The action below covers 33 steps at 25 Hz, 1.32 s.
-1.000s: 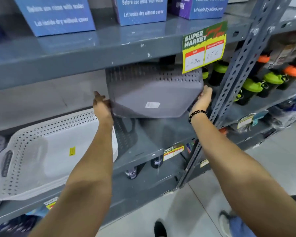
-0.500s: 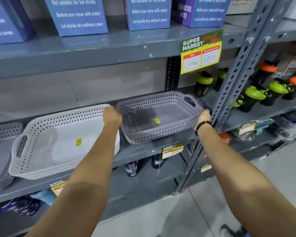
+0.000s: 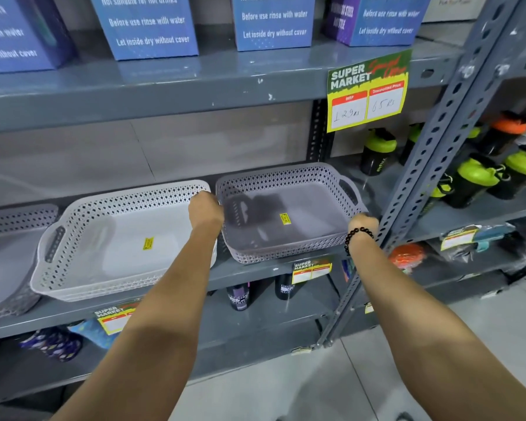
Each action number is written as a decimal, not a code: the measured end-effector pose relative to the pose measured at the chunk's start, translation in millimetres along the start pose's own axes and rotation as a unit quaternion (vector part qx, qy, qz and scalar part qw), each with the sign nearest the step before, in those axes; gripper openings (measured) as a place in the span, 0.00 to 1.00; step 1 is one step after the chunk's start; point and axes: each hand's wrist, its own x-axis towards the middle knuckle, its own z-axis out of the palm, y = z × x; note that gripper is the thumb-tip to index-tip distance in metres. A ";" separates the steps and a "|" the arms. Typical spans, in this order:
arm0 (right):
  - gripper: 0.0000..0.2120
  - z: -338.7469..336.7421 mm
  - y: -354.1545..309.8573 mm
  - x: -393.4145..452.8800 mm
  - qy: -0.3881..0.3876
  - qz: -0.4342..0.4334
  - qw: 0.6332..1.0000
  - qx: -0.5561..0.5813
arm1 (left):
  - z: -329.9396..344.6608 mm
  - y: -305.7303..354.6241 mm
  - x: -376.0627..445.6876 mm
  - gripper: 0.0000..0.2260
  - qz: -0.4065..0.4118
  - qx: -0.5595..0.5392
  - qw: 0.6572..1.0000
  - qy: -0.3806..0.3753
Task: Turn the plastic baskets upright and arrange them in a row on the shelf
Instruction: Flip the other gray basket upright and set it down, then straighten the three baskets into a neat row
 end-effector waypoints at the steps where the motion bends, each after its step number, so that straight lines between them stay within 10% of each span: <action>1: 0.19 4.9 0.4 2.2 0.031 -0.018 0.999 -0.020 | 0.3 -2.1 1.0 0.11 -0.003 -0.002 1.000 -0.001; 10: 0.28 38.4 -13.1 -34.1 0.047 -0.283 0.914 -0.287 | -32.2 -52.3 -6.4 0.10 -0.042 -0.041 0.994 0.089; 19: 0.23 142.1 -17.6 -140.0 -0.281 -0.310 0.869 -0.263 | -144.2 -184.7 4.3 0.20 -0.171 0.029 0.966 0.190; 33: 0.28 201.6 16.7 -186.4 -0.185 -0.394 0.790 -0.432 | -178.3 -259.9 53.3 0.20 -0.039 0.116 0.992 -0.032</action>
